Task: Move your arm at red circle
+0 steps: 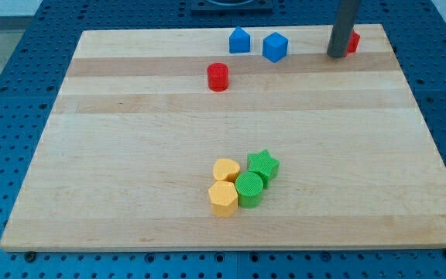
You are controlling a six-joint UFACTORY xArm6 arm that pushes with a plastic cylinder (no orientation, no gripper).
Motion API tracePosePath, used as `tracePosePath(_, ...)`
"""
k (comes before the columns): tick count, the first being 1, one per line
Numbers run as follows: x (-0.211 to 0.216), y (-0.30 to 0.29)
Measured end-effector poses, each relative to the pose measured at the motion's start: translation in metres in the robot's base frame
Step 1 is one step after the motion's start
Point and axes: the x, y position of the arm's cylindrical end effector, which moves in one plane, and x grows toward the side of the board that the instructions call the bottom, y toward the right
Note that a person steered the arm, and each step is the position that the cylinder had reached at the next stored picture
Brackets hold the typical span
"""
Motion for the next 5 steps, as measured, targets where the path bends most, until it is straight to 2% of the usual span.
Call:
tracePosePath(1, 0.016, -0.006)
tracePosePath(2, 0.058, -0.046)
tracePosePath(4, 0.117, -0.171)
tracePosePath(5, 0.112, -0.227)
